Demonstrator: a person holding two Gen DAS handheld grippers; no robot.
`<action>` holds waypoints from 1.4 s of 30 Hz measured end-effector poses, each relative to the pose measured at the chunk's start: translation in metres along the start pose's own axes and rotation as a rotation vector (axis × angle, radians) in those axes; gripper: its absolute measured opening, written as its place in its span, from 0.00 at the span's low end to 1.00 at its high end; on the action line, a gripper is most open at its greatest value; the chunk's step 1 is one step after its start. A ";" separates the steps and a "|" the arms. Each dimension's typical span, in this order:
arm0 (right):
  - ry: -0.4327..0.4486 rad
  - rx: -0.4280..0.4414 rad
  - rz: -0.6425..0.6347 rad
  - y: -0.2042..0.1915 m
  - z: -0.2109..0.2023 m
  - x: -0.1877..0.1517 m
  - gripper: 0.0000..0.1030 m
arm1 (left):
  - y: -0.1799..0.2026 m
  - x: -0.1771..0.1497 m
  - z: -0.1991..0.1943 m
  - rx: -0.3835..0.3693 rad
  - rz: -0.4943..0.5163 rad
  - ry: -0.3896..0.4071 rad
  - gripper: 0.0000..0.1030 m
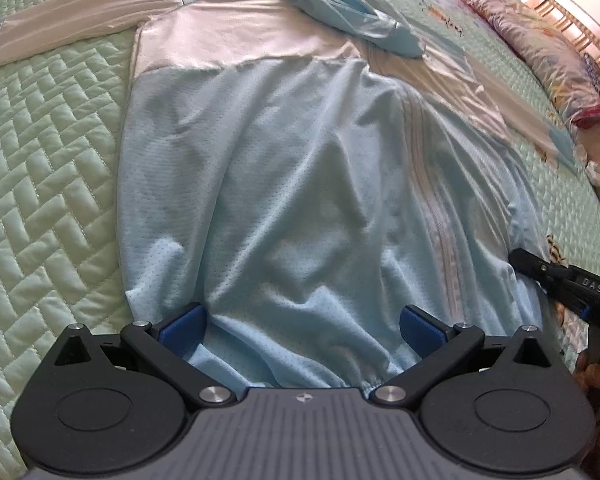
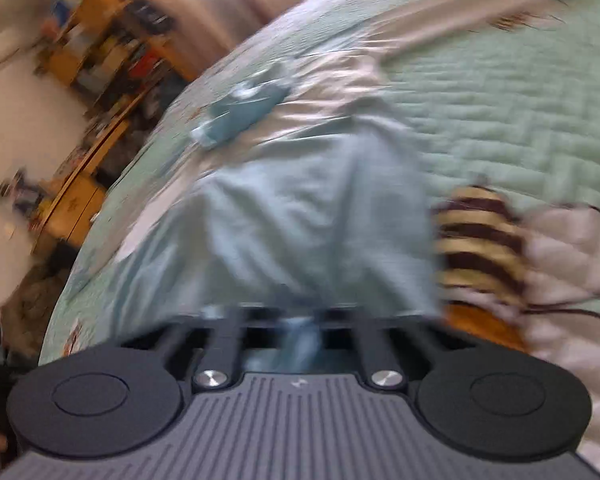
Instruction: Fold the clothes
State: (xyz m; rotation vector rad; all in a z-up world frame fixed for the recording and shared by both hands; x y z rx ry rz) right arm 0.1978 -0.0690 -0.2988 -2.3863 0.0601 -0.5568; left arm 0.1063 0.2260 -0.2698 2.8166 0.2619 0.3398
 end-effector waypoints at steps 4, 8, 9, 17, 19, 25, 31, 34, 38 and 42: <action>0.000 0.020 -0.017 -0.014 -0.005 -0.009 0.23 | 0.010 -0.007 -0.024 -0.045 0.008 0.061 0.99; -0.003 0.032 -0.051 -0.031 -0.009 -0.021 0.29 | 0.045 0.003 -0.049 -0.087 0.090 0.131 0.99; -0.004 0.035 -0.059 -0.036 -0.010 -0.024 0.29 | 0.055 0.009 -0.050 -0.090 0.115 0.135 0.99; -0.040 0.025 -0.082 -0.036 -0.010 -0.042 0.30 | 0.031 0.042 0.018 0.001 -0.005 0.013 0.98; -0.031 0.041 -0.048 -0.022 -0.017 -0.043 0.25 | 0.021 0.037 0.011 -0.026 -0.035 0.025 0.98; 0.033 0.090 -0.004 -0.027 -0.039 -0.031 0.33 | 0.021 0.041 -0.019 -0.093 -0.032 0.087 0.99; 0.046 0.106 -0.058 -0.046 -0.030 -0.030 0.39 | 0.049 0.092 0.004 -0.065 0.066 0.085 0.99; 0.010 0.071 -0.047 -0.035 -0.020 -0.042 0.41 | 0.030 0.105 0.025 -0.030 0.008 0.052 0.98; 0.025 0.101 -0.033 -0.026 -0.020 -0.050 0.41 | 0.002 0.105 0.007 -0.025 -0.057 0.083 0.97; 0.050 0.098 -0.066 -0.032 -0.022 -0.051 0.41 | 0.007 0.124 -0.021 -0.032 -0.011 0.151 0.99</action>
Point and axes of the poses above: each gripper's, at about its wrist camera, not at the fingertips, and z roughly the way its jaws point, y to its right, x to its top, the point moved 7 cm from there along z, roughly the way its jaws point, and after that the axes turned 12 degrees about -y, right-handed, at the moved point
